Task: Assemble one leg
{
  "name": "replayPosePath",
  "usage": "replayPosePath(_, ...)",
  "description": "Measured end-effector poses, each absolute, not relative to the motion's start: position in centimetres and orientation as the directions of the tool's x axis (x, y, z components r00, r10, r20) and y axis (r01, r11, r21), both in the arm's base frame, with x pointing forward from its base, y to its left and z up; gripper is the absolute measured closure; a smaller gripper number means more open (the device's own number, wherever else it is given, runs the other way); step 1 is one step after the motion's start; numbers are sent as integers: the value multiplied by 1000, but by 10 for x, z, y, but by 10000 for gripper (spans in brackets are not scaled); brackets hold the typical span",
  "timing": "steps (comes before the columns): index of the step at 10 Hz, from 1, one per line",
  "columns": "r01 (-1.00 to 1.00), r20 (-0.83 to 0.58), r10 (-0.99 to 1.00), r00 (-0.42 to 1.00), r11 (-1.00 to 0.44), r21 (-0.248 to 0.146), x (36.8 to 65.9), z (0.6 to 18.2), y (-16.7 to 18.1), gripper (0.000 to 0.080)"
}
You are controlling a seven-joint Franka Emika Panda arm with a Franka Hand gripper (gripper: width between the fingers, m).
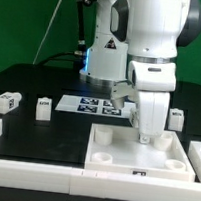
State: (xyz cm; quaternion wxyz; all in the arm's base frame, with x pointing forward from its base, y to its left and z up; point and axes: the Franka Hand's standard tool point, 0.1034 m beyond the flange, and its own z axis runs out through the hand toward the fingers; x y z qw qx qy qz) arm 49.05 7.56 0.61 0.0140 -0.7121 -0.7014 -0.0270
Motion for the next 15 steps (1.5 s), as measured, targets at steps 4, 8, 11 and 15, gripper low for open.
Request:
replayPosePath(4, 1000, 59, 998, 14, -15, 20, 493, 6, 79, 741)
replayPosePath(8, 1000, 58, 998, 15, -16, 19, 493, 5, 78, 326)
replayPosePath(11, 1000, 58, 998, 16, -17, 18, 493, 5, 77, 156)
replayPosePath(15, 997, 54, 996, 75, -76, 22, 484, 16, 78, 150)
